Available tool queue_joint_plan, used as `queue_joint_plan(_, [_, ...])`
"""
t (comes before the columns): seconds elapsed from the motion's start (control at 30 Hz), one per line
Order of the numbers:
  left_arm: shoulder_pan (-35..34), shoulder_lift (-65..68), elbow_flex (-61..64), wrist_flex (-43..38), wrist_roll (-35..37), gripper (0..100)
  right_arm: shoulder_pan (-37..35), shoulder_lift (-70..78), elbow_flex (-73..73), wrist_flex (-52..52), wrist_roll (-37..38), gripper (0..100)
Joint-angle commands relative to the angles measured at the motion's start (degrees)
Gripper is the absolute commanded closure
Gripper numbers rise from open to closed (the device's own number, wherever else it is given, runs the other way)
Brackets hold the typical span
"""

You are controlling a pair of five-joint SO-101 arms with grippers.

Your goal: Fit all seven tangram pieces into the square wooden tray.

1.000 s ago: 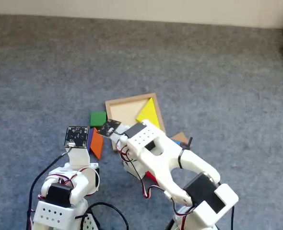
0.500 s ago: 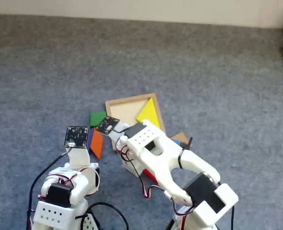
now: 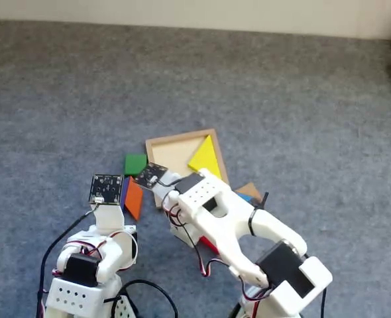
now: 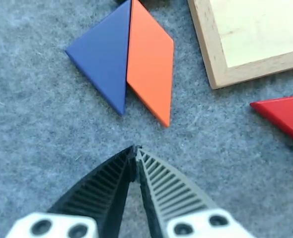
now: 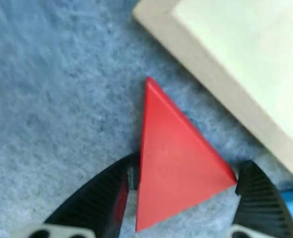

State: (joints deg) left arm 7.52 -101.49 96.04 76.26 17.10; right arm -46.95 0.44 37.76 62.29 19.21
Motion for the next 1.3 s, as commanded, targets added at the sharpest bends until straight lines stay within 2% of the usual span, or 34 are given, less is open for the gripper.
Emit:
queue_joint_plan(0.0, [-0.5,-2.4,1.2,0.3,-0.1,99,1.5,-2.2,0.5,0.0,-0.5,69.9])
queue_joint_plan(0.27, [-0.5,-2.4,1.2,0.3,-0.1,99,1.5,-2.2,0.5,-0.2,-0.2,70.0])
queue_joint_plan(0.47, [-0.5,-2.4,1.2,0.3,-0.1,99,2.0,-2.2,0.5,-0.3,-0.1,77.2])
queue_joint_plan(0.67, [-0.5,-2.4,1.2,0.3,-0.1,99,4.4,-2.9,0.5,0.1,1.9,77.8])
queue_joint_plan(0.83, [-0.5,-2.4,1.2,0.3,-0.1,99,4.6,-2.9,0.0,5.2,3.8,77.9])
queue_joint_plan(1.0, [-0.5,-2.4,1.2,0.3,-0.1,99,4.6,-3.1,-1.6,6.0,3.8,77.9])
queue_joint_plan(1.27, [-0.5,-2.4,1.2,0.3,-0.1,99,4.8,-13.8,-2.8,6.1,3.8,77.9])
